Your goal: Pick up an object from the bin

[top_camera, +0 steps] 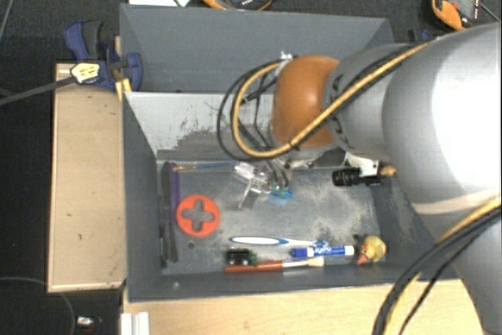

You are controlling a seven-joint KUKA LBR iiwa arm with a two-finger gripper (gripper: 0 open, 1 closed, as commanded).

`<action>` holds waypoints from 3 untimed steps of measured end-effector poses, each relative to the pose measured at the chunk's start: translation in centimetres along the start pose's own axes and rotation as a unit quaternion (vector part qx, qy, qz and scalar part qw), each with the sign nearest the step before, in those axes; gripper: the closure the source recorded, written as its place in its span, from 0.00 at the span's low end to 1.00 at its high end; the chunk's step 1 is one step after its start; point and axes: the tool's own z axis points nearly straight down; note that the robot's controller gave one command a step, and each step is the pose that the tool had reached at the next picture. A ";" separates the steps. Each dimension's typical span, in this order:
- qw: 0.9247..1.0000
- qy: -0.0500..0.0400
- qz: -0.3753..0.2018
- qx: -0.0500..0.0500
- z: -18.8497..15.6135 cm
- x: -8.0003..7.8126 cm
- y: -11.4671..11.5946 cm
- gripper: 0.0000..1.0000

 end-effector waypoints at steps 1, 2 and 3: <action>1.000 0.003 0.002 0.001 -0.1 -0.1 0.6 1.00; 1.000 0.003 0.002 0.001 -0.2 -0.1 0.6 1.00; 1.000 0.004 0.001 0.002 -3.4 -0.1 0.5 1.00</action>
Offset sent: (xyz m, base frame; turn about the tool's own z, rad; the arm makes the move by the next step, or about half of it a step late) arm 0.0000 0.0000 0.0000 0.0000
